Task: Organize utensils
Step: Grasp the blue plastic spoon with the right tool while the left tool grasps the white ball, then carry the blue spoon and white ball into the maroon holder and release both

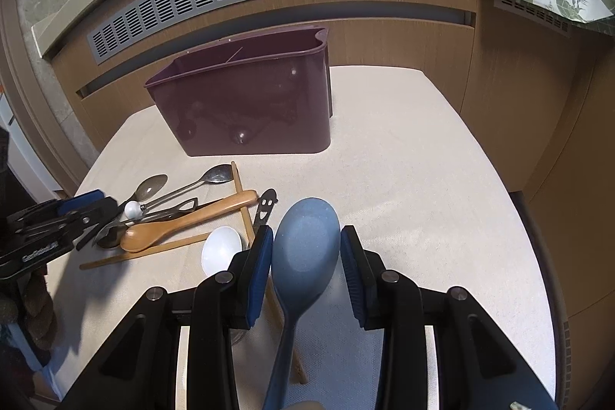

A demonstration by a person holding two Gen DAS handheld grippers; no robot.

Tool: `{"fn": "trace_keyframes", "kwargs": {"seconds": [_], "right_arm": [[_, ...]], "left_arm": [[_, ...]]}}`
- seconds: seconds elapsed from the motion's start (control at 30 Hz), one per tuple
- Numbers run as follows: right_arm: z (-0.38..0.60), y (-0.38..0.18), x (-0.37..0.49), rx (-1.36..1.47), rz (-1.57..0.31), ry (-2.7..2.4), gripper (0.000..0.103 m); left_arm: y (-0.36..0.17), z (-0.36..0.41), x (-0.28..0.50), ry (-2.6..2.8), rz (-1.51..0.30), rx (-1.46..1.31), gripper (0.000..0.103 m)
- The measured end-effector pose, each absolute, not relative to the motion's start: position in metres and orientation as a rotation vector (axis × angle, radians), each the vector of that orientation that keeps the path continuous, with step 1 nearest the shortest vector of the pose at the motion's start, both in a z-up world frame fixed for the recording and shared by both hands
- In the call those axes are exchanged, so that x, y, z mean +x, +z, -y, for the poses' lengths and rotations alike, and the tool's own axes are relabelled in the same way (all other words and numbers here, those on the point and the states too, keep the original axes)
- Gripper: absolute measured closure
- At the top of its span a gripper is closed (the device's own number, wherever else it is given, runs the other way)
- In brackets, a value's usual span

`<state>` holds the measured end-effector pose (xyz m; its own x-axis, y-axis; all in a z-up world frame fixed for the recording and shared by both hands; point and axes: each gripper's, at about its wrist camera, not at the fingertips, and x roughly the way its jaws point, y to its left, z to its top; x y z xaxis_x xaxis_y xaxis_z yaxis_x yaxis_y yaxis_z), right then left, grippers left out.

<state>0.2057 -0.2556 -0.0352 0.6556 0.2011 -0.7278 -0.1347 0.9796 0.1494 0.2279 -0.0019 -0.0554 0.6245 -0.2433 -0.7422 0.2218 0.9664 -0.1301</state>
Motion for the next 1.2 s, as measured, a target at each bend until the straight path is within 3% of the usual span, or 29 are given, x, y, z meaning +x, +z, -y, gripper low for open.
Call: {"fn": "trace_keyframes", "kwargs": {"seconds": [0.63, 0.83, 1.2], "right_arm": [[0.257, -0.044, 0.203, 0.121, -0.853, 0.194, 0.07], [0.258, -0.046, 0.202, 0.123, -0.857, 0.192, 0.07], [0.254, -0.037, 0.2, 0.1, -0.825, 0.192, 0.07]], "left_arm": [[-0.081, -0.005, 0.257, -0.226, -0.959, -0.14, 0.074], [-0.073, -0.006, 0.249, -0.211, -0.89, -0.129, 0.078], [-0.011, 0.006, 0.221, -0.231, -0.683, -0.031, 0.08]]}}
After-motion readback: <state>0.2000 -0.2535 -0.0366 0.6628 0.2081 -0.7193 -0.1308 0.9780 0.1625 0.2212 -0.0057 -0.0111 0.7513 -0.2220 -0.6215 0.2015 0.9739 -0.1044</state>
